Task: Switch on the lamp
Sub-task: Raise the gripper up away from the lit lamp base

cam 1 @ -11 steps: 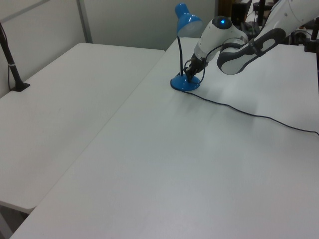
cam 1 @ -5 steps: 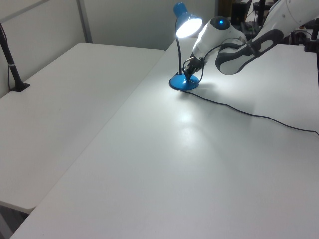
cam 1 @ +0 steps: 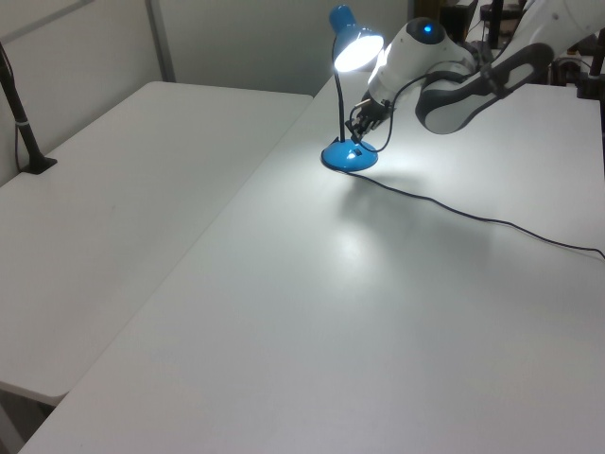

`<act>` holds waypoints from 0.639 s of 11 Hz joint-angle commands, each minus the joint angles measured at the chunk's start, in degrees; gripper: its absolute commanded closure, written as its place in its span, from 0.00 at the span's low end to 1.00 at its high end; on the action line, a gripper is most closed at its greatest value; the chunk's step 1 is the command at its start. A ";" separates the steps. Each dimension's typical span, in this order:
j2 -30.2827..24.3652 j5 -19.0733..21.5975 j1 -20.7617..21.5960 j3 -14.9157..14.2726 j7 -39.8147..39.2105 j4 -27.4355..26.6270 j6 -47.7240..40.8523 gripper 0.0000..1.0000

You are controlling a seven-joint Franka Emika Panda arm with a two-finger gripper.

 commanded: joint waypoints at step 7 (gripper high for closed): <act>-18.05 17.78 7.10 0.37 -8.61 -3.03 -36.69 0.88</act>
